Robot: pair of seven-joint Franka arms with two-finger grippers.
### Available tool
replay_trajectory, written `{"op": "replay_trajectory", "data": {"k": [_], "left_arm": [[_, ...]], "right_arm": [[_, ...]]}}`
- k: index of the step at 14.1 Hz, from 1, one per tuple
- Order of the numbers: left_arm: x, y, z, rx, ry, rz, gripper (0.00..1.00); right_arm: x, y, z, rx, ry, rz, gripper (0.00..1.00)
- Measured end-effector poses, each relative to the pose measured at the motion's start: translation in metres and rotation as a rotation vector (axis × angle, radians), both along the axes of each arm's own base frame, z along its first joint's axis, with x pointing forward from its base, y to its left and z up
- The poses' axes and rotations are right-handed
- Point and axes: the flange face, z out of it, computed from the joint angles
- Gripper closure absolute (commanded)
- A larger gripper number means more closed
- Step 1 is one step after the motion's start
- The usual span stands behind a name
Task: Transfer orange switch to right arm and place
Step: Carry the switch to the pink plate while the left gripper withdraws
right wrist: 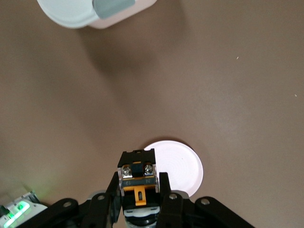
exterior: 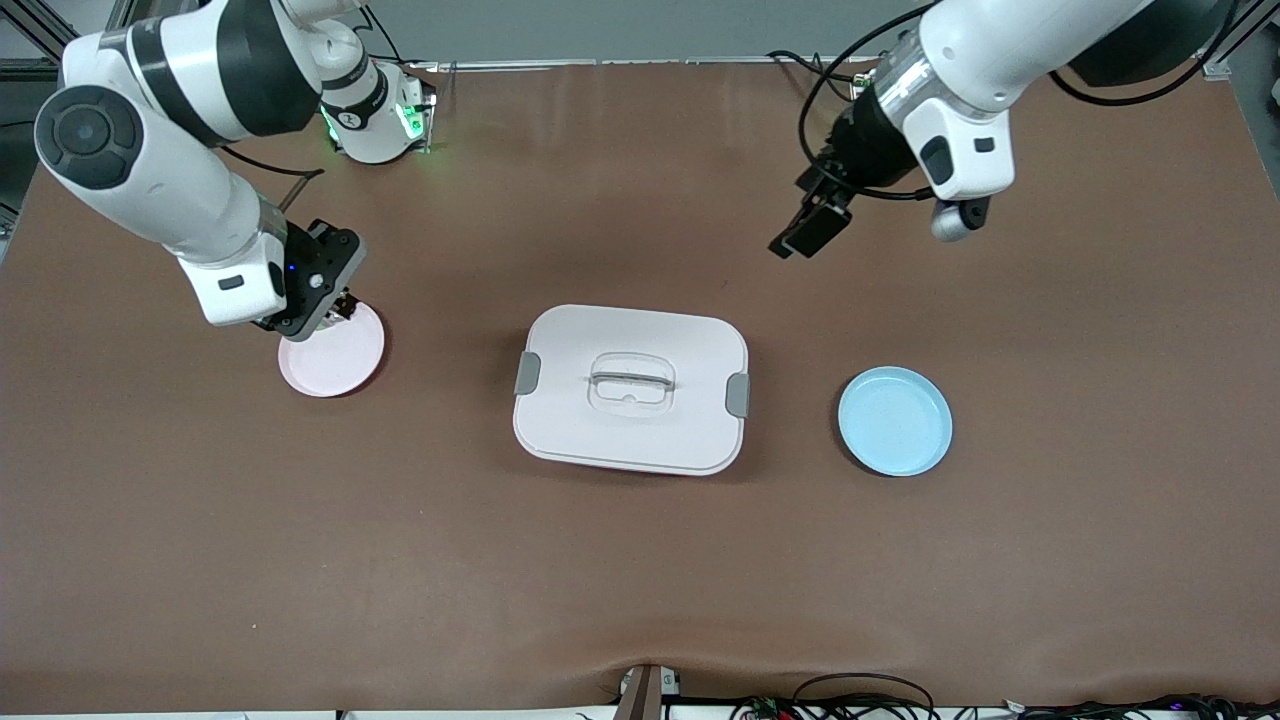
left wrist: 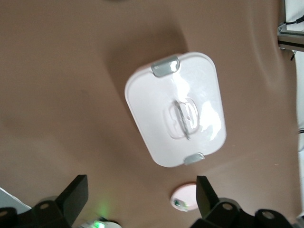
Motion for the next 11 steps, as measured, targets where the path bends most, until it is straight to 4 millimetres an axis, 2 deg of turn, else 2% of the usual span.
{"op": "replay_trajectory", "data": {"k": [5,11], "left_arm": [[0.019,0.069,-0.007,0.121,-0.086,-0.338,0.00],[0.040,0.143,-0.015,0.215,-0.166,-0.703,0.00]], "right_arm": [[-0.003,-0.035,-0.040,0.024,-0.050,0.122,1.00],[-0.032,-0.095,-0.108,0.044,-0.131,0.225,1.00]]}}
